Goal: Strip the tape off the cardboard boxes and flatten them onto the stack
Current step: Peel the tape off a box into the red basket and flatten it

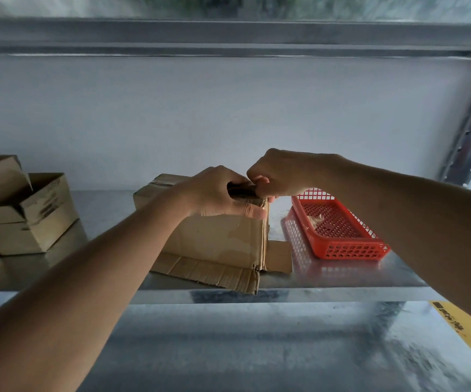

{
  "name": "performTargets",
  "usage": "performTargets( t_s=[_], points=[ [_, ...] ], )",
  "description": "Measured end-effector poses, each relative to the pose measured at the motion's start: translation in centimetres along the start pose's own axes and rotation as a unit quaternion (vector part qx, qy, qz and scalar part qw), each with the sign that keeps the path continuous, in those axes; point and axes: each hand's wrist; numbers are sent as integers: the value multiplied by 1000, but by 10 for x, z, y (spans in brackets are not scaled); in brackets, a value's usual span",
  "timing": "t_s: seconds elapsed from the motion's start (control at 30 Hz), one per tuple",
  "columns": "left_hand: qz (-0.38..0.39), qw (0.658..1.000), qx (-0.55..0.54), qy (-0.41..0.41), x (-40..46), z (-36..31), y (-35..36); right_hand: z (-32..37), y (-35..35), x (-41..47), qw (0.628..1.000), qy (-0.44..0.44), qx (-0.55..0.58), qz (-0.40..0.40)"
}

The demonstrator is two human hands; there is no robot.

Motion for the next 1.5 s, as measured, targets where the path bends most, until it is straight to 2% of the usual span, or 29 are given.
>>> performTargets(
  t_s=[0.1, 0.23, 0.33, 0.5, 0.6, 0.87, 1.23, 1.33, 1.5],
  points=[
    [-32, 996, -83, -20, 1, 5, -4, -6, 5, -2, 999, 4, 43, -10],
    [-71, 995, -45, -43, 2, 11, -6, -13, 13, -11, 993, -18, 108, -42],
    [-93, 994, -36, -40, 2, 13, -5, -16, 15, -16, 993, -15, 99, -66],
    [-114, 993, -33, -17, 2, 14, -3, -11, 19, -25, 985, -27, 74, -156],
    [-125, 992, -24, -3, 1, 16, -4, -9, 23, -28, 982, -22, 80, -171],
    [-141, 989, 30, 14, -1, 16, -1, -4, 25, -32, 979, -14, 63, -194],
    [-175, 979, 100, 18, 5, 15, 4, 7, 19, -30, 983, 29, 83, -162],
    [-181, 977, 115, 22, 6, 16, 5, 12, 20, -22, 983, 32, 59, -172],
    [-186, 978, 87, 37, 3, 16, 5, 16, 13, -18, 984, 50, 36, -165]
  ],
)
Point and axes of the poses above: each hand's wrist, its own x-axis towards the middle knuckle, its own y-axis out of the palm, z = x × y, and after that the axes turned 11 degrees about y, right-handed
